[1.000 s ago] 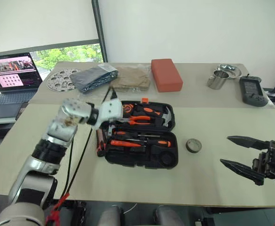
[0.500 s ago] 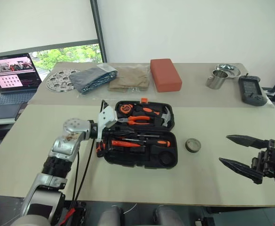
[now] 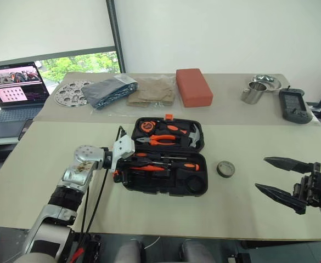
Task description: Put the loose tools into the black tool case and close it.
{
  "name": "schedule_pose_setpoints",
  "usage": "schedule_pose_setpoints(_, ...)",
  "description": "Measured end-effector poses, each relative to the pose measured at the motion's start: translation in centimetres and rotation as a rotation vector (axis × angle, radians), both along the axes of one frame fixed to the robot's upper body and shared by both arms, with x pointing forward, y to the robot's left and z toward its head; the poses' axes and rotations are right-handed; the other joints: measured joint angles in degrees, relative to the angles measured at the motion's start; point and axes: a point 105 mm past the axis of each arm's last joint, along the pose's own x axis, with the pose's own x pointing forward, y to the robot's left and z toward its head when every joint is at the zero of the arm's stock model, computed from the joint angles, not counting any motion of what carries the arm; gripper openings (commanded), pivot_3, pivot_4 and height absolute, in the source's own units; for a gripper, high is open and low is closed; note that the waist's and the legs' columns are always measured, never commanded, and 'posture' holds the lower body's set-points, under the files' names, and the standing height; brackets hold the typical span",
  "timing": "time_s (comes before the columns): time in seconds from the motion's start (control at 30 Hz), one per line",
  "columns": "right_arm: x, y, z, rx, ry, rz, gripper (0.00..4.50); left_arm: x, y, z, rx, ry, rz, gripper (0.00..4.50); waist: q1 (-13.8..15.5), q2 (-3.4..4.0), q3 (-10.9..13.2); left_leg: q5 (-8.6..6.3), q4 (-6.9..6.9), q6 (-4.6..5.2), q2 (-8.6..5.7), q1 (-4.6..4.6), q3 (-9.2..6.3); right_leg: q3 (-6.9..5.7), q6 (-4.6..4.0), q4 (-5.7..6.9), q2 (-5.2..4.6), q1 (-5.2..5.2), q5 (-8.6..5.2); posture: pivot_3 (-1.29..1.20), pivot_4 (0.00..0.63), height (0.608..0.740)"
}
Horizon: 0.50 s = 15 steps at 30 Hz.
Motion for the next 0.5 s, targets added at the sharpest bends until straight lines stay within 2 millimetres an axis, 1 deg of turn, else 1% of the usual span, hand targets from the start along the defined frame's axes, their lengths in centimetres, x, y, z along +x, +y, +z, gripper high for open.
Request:
schedule_pose_setpoints(0.1,-0.01,0.02,0.01,0.0,0.0,0.001,4.12,0.06,0.22,-0.52,0.033,-0.026,-0.01,0.01,0.0,0.01,0.0,0.0,0.0,0.0,0.0,0.01,0.0,0.01,0.0,-0.02,-0.01,0.1,0.0,0.0,0.15,0.74)
schedule_pose_setpoints(0.5,-0.06,0.0,-0.06,-0.001,0.004,0.0,4.12,0.79,0.47,-0.76,0.07,-0.097,-0.022,0.01,-0.1,0.09,-0.1,-0.01,0.0,0.01,0.02,0.1,0.01,0.01,0.01,0.0,-0.01,0.42,-0.01,0.0,0.15,0.74)
